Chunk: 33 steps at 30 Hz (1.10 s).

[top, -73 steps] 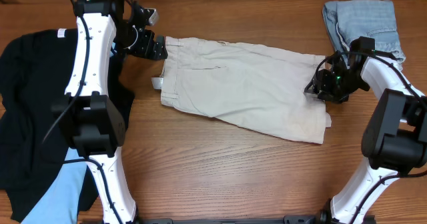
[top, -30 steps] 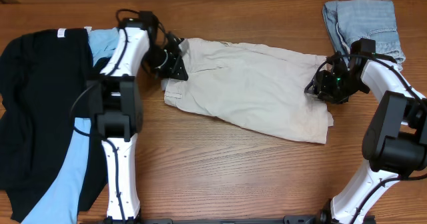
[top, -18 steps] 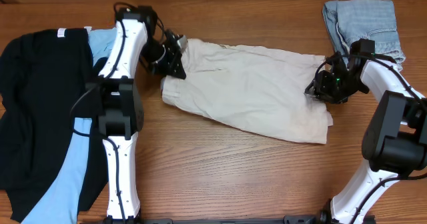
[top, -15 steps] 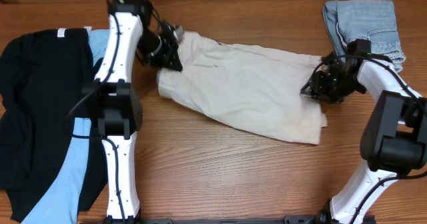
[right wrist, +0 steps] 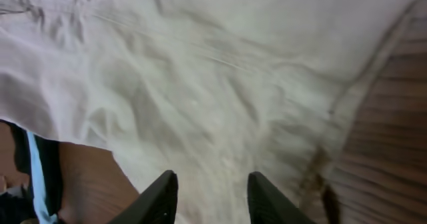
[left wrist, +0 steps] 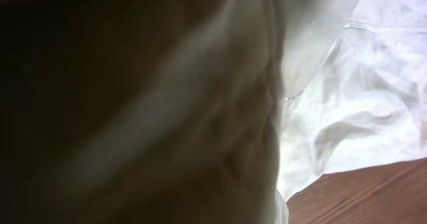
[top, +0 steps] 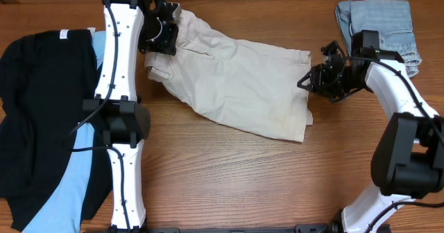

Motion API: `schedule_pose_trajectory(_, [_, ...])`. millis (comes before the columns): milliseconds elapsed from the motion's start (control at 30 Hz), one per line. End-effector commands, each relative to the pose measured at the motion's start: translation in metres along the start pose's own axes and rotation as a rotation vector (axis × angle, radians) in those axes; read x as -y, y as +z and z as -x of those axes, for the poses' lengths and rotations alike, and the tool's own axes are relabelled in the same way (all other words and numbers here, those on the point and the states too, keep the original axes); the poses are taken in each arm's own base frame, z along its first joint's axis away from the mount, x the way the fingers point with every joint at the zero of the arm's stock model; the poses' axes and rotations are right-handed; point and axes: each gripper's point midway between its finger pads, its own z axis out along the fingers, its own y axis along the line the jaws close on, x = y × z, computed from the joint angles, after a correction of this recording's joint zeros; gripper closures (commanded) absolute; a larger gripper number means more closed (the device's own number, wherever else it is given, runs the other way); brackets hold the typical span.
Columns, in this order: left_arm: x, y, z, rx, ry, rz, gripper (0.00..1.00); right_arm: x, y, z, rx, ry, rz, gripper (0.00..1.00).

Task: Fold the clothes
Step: 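Grasp the shorts' left end with the left gripper and lift it rightward, then carry the left end over toward the right end with the left gripper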

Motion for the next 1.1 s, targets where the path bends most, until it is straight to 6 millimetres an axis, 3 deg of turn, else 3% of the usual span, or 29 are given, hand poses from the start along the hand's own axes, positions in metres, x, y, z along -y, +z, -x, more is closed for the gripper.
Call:
schedule_pose_trajectory(0, [0.013, -0.043, 0.004, 0.095, -0.021, 0.059, 0.96, -0.014, 0.001, 0.009, 0.026, -0.011, -0.015, 0.63])
schedule_pose_trajectory(133, [0.021, -0.06, -0.001, 0.114, 0.0, 0.108, 0.96, -0.007, 0.008, 0.017, 0.061, 0.026, -0.118, 0.64])
schedule_pose_trajectory(400, [0.026, -0.093, -0.027, 0.112, 0.055, 0.192, 0.96, -0.012, 0.015, 0.019, 0.06, 0.007, -0.118, 0.64])
schedule_pose_trajectory(533, [0.025, -0.082, -0.038, 0.051, 0.105, 0.188, 0.96, -0.012, 0.015, 0.018, 0.059, 0.006, -0.117, 0.64])
schedule_pose_trajectory(667, [0.021, -0.056, -0.055, -0.059, 0.111, 0.169, 0.96, -0.012, 0.018, 0.017, 0.051, 0.007, -0.118, 0.64])
schedule_pose_trajectory(867, [0.025, -0.04, -0.066, -0.117, 0.046, 0.124, 0.96, -0.009, 0.037, 0.01, 0.006, 0.009, -0.118, 0.66])
schedule_pose_trajectory(1067, [0.038, -0.039, -0.059, -0.082, 0.021, 0.065, 0.96, 0.001, 0.063, 0.003, -0.044, 0.026, -0.126, 0.91])
